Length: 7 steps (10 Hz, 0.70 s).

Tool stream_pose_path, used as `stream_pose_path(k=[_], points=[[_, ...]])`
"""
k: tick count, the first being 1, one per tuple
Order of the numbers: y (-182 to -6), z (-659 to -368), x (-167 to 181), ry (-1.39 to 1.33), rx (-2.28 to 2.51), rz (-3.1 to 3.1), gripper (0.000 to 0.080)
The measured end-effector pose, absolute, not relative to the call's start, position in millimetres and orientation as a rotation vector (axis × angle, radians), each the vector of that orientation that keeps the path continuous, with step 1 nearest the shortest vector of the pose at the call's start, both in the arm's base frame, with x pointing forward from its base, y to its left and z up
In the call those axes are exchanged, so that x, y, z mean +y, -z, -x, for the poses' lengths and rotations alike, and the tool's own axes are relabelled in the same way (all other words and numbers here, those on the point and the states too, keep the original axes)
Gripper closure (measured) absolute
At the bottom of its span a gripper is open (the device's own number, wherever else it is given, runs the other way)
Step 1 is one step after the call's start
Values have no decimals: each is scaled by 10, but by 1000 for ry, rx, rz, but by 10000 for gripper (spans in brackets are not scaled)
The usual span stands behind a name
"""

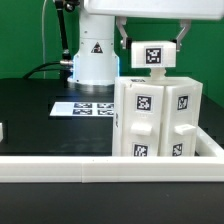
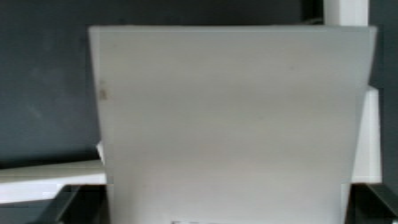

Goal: Assemble cabinet

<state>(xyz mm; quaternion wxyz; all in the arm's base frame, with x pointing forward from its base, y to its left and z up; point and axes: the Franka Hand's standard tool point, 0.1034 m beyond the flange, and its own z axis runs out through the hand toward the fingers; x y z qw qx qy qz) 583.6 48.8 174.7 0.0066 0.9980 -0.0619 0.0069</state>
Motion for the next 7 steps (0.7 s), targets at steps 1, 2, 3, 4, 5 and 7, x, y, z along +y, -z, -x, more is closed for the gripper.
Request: stream_pose_path(k=[1,2,3,4,5,7], points=[[-1749,-5854,513,-36,-188,-3123,236],[-1746,-5872,553,-48,-177,-3124,236],[-1742,-5895,597,-51,-164,-3124,236],[-1714,-5915,625,-42,-154,-3122,236],[-1682,-5937,620,-38,-143,-3121,236],[-1635,-5936,588,-40,-130,-3120,236]])
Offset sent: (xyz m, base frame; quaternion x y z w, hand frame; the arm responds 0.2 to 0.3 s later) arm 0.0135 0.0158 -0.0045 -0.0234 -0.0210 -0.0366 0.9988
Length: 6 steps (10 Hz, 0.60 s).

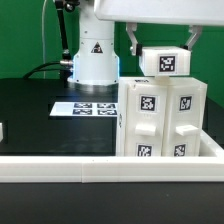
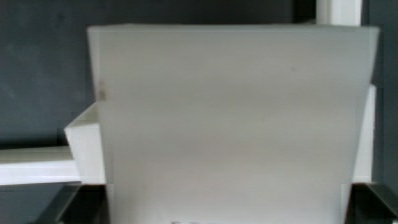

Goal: Assemble cabinet

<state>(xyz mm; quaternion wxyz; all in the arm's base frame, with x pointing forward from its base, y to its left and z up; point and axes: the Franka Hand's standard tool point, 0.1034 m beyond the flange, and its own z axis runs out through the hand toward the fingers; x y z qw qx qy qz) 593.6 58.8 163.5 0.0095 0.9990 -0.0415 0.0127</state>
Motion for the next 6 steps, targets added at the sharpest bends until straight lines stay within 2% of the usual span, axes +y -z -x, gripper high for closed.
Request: stream_pose_path(k=[6], points=[[-1637,-5951,589,-58,-130,-3120,236]])
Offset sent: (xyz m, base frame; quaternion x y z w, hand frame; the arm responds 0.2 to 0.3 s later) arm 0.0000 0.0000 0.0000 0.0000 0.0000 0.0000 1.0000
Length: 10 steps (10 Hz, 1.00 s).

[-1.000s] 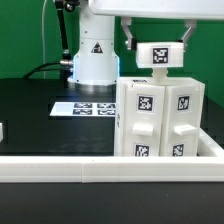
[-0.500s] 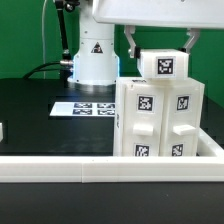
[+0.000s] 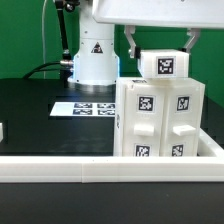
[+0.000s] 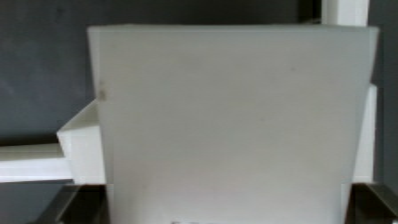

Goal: Assemble cabinet

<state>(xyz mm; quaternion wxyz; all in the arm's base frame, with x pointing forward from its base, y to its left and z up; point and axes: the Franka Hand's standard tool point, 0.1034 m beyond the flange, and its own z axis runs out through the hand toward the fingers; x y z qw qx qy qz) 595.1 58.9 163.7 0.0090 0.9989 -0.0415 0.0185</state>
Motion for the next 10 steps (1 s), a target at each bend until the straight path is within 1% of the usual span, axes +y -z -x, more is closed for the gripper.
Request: stream_pose_path(k=[6,10], points=[[-1636,-5951,594,-58,-195,-3119,236],[-1630,-5948,627,-59,-611,-3079,236]])
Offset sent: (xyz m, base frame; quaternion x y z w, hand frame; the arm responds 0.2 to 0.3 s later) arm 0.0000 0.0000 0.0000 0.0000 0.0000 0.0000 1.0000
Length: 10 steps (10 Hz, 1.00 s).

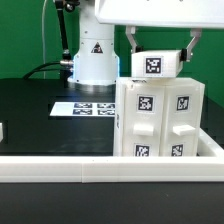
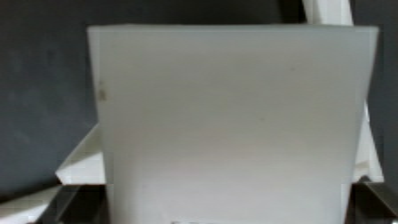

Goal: Assemble cabinet

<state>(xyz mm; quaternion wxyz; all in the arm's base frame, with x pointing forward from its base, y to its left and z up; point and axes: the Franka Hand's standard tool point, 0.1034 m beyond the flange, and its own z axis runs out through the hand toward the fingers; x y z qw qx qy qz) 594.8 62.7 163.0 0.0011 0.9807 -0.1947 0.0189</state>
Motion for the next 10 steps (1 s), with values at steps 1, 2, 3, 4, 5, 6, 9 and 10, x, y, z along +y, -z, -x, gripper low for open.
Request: stream_pose_path(k=[1,2,3,4,5,6,9,10], points=[[-1628,-5958,654,-76,-740,-3055,236],[-1628,-5960,672,-78,-873,-3025,236],[-1627,-5963,678,-79,-1002,-2996,236],[-1626,-5970,682,-80,-1168,-2951,236],[-1626,-5976,689,-78,-1319,-2899,236],[-1624,-5982,694,-82,-1431,-2852,236],[-1626,-6010,710,-93,-1732,-2716,236],[-1627,-6009,723,-82,-1847,-2645,236]])
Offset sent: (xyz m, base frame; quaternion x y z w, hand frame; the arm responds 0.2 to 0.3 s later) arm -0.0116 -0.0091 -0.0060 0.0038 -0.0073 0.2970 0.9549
